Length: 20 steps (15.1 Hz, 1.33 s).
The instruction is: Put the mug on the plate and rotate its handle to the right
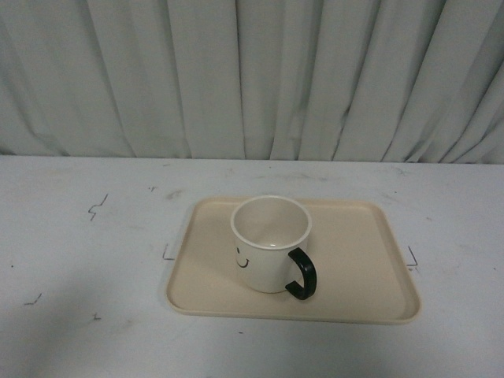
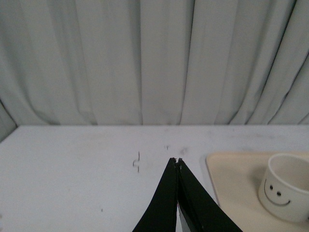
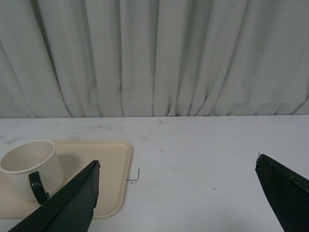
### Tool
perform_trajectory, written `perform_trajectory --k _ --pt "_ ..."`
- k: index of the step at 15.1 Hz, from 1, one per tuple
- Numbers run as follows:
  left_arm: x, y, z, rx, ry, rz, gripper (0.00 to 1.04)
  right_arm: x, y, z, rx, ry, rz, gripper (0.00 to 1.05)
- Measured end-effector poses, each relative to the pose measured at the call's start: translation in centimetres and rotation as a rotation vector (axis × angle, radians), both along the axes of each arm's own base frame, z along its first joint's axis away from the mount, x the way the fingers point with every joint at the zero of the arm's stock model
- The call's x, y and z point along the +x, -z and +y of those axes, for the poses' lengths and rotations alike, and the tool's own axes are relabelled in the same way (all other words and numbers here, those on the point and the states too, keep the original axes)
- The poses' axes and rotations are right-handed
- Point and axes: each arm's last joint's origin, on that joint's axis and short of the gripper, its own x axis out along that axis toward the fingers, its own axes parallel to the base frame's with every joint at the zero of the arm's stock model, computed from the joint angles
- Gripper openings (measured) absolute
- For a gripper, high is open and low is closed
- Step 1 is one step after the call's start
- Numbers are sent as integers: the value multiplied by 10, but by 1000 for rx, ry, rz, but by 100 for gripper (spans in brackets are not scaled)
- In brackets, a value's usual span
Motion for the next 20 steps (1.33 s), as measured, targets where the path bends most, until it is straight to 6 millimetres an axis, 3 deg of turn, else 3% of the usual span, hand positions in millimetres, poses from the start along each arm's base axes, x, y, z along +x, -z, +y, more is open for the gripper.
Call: perform_trajectory --k 5,20 --pt "-14 5 0 0 -4 2 2 0 0 0 0 0 1 98" --pt "-32 11 0 0 -2 53 2 0 0 0 0 0 1 98"
